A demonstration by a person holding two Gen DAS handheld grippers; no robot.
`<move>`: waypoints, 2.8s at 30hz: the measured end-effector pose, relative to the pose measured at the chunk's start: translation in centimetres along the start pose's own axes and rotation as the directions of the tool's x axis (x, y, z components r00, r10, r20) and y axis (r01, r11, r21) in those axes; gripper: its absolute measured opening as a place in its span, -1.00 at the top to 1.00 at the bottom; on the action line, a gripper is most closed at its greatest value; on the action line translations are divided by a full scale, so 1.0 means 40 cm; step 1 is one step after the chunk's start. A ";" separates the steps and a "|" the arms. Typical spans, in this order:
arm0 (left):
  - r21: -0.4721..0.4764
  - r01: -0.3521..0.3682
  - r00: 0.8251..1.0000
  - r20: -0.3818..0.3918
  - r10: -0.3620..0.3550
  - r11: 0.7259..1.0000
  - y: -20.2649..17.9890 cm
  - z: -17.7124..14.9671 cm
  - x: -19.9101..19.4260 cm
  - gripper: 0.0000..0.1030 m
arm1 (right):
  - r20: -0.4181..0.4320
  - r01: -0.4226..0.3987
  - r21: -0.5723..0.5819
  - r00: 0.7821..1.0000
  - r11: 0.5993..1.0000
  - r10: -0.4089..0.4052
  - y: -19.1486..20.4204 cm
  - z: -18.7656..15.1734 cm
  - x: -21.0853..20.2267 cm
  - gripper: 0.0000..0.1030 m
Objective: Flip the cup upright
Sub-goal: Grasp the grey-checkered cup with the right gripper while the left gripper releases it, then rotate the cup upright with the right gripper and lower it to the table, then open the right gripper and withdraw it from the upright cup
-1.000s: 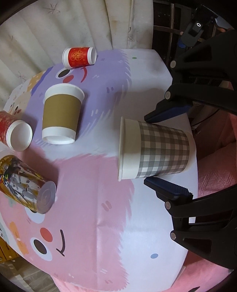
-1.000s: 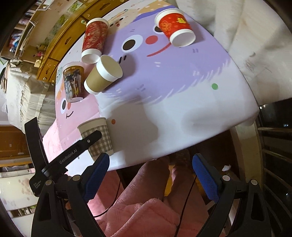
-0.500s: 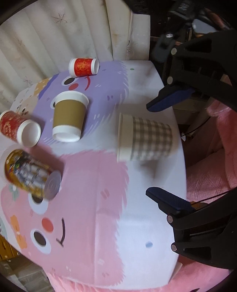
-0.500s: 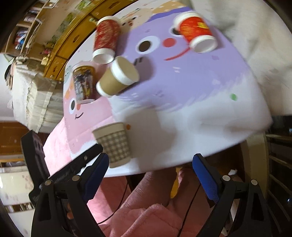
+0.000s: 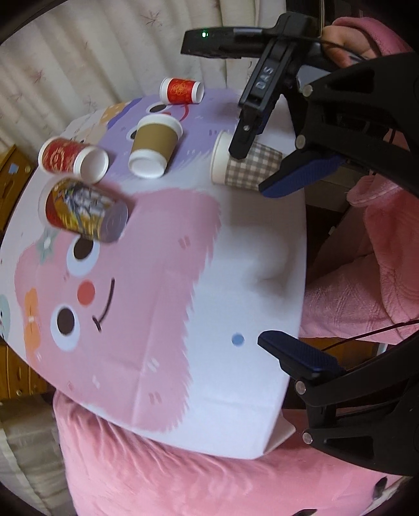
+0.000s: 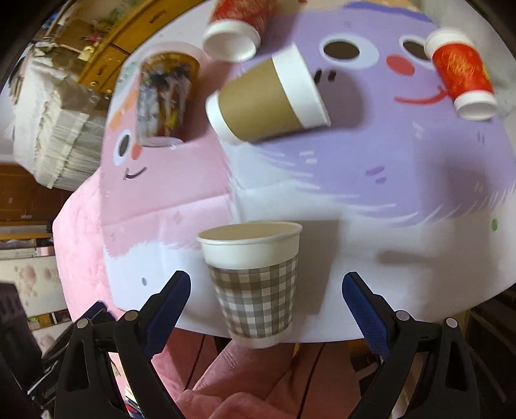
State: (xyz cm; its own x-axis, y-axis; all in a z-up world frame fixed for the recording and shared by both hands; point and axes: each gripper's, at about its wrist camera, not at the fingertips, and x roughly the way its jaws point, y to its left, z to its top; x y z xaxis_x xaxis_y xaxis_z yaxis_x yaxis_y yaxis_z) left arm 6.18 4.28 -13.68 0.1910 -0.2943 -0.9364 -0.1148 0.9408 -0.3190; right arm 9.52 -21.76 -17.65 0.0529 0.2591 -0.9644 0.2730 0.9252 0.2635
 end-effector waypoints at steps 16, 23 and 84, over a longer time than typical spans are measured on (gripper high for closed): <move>0.035 -0.039 0.998 -0.051 0.040 0.999 0.029 -0.005 0.018 -0.61 | 0.066 0.067 -0.056 0.996 0.996 -0.064 0.074 -0.004 0.092 -0.26; 0.068 -0.033 0.998 -0.055 0.037 0.997 0.007 0.004 0.023 -0.61 | 0.147 0.106 -0.163 0.986 0.981 -0.083 0.113 -0.047 0.079 -0.26; 0.102 -0.113 0.993 0.035 0.111 0.988 -0.078 -0.063 -0.007 -0.61 | 0.563 0.169 -0.416 0.820 0.894 0.106 0.013 -0.225 -0.025 -0.86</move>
State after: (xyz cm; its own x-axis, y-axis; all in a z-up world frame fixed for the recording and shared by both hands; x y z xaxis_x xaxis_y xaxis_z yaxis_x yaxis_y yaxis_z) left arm 4.02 1.01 -12.78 0.2107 -0.1825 -0.9604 -0.0359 0.9803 -0.1942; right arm 0.96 -19.03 -16.36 0.6128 0.1548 -0.7750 -0.1464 0.9859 0.0811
